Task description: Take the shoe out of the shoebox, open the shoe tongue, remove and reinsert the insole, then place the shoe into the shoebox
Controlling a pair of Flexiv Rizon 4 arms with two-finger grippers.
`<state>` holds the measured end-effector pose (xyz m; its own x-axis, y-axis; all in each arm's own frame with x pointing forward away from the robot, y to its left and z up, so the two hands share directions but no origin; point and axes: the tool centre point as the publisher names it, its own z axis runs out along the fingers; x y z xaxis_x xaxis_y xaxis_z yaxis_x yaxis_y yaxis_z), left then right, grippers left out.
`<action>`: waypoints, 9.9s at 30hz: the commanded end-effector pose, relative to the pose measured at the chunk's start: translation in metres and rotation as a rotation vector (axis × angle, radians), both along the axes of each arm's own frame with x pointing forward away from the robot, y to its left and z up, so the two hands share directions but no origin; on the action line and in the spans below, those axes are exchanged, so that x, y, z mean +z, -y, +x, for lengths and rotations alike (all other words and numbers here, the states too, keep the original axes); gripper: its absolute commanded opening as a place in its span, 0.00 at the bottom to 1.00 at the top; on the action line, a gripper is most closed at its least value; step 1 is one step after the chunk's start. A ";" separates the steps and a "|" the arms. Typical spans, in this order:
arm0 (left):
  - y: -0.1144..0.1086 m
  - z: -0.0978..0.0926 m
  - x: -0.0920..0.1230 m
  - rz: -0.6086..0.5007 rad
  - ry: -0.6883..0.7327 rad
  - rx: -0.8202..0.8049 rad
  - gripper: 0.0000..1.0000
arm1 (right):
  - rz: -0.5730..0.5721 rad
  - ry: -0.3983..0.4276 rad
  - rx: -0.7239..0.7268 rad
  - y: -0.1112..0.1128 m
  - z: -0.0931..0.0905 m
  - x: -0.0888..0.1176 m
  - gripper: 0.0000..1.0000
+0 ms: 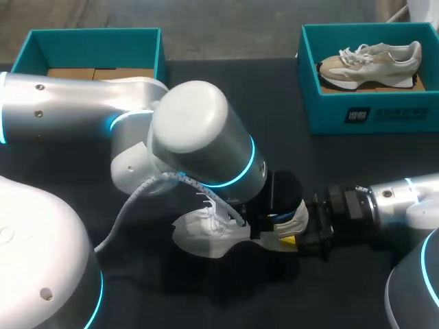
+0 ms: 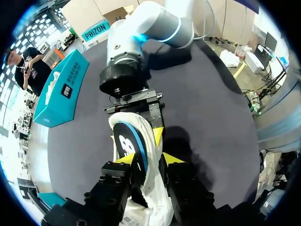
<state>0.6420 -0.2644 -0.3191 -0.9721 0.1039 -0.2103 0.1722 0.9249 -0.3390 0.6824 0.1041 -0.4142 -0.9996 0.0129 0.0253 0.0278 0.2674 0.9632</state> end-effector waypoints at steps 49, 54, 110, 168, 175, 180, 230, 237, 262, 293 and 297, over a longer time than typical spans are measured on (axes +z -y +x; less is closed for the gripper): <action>-0.008 -0.031 0.074 -0.056 -0.014 -0.029 0.00 | -0.003 0.000 0.000 -0.001 -0.001 0.000 0.00; -0.001 -0.030 0.065 0.005 0.021 -0.003 0.13 | -0.003 0.000 0.000 -0.001 -0.001 0.000 0.00; 0.019 0.003 -0.007 0.031 0.155 0.270 0.49 | -0.003 0.000 0.000 -0.001 -0.001 0.000 0.00; 0.018 0.027 -0.030 0.015 0.197 0.382 0.00 | -0.003 0.000 0.000 -0.001 -0.001 0.000 0.00; 0.021 0.030 -0.024 -0.006 0.188 0.369 0.00 | -0.003 0.000 0.000 -0.001 -0.001 0.000 0.00; 0.031 0.033 -0.010 -0.057 0.160 0.344 0.00 | -0.003 0.000 0.000 -0.001 -0.001 0.000 0.00; 0.038 0.025 0.007 -0.216 0.070 0.259 0.37 | -0.003 0.000 0.000 -0.001 -0.001 0.000 0.00; 0.029 0.022 0.007 -0.240 0.088 0.251 0.35 | -0.003 0.000 0.000 -0.001 -0.001 0.000 0.00; 0.022 0.023 -0.005 -0.323 0.126 0.243 0.31 | -0.003 0.000 0.000 -0.001 -0.001 0.000 0.00; 0.030 0.030 -0.019 -0.378 0.111 0.229 0.27 | -0.003 0.000 0.000 -0.001 -0.001 0.000 0.00; 0.031 0.032 -0.020 -0.386 0.095 0.224 0.25 | -0.003 0.000 0.000 -0.001 -0.001 0.000 0.00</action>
